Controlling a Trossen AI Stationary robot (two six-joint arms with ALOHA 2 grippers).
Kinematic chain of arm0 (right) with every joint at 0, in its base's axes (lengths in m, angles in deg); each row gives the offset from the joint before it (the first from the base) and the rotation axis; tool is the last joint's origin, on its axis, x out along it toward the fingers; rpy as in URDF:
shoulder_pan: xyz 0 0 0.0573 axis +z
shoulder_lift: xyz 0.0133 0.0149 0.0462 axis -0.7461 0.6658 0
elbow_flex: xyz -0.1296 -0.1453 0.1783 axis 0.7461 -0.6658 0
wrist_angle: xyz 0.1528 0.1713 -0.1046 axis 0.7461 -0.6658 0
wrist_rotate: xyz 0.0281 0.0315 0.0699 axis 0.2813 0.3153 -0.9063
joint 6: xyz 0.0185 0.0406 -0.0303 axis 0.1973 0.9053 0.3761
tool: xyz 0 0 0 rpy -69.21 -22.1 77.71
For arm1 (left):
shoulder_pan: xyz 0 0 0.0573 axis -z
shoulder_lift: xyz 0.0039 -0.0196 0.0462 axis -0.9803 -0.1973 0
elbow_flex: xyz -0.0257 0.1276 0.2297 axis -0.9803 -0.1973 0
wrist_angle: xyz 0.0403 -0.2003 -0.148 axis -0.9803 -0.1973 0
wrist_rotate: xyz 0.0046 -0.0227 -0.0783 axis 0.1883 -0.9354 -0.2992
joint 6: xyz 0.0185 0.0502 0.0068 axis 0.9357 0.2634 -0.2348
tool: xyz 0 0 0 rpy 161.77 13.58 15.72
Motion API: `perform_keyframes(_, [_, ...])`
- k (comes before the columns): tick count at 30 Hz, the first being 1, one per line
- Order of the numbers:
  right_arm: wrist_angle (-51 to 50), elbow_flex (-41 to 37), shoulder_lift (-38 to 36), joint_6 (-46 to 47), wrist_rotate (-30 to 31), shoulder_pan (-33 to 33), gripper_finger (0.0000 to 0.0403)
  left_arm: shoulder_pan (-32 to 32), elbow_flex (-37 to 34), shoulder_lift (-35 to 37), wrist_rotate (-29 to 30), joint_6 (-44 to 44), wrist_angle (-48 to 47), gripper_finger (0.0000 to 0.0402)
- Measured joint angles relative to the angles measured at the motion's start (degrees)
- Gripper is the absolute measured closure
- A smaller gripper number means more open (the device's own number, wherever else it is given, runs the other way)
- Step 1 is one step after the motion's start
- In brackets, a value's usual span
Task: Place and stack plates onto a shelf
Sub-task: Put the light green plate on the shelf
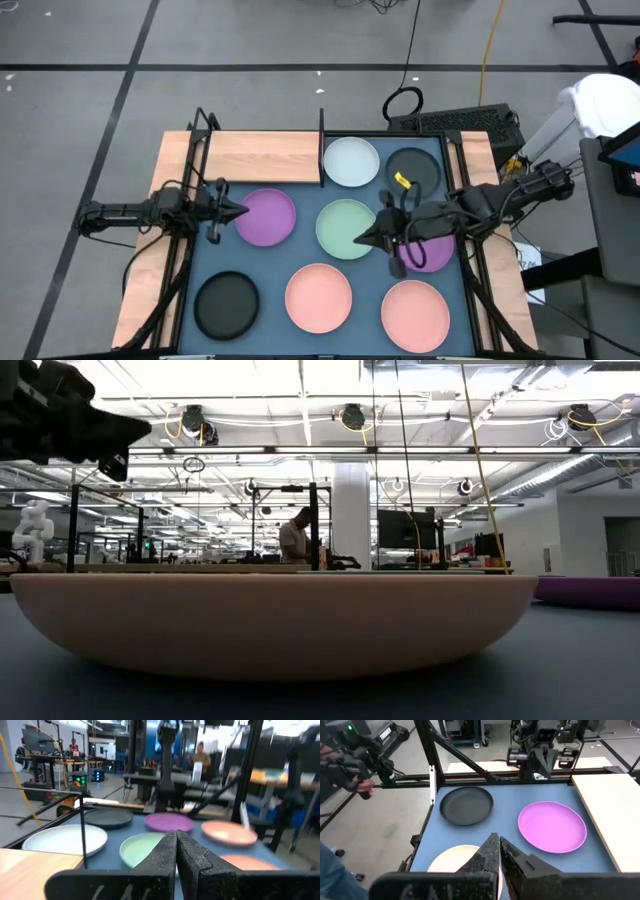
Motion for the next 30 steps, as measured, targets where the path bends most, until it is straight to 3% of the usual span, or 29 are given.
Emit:
perform_keyframes(3, [-0.4,0.0,0.0,0.0,0.3,0.0,0.0403,0.0,0.1,0.0,0.5,-2.4,1.7,0.0394])
perform_keyframes(10, [-1.0,0.0,0.0,0.0,7.4,0.5,0.0403,0.9,5.2,-3.2,0.6,-6.5,-2.1,0.0394])
perform_keyframes(22, [-2.7,-3.5,0.0,3.2,7.3,0.5,0.0403,2.1,28.7,-18.3,0.6,-2.7,-19.3,0.0394])
perform_keyframes(30, [-2.7,-6.6,0.0,6.0,7.1,0.5,0.0403,2.1,42.7,-27.7,0.6,-2.7,-25.1,0.0394])
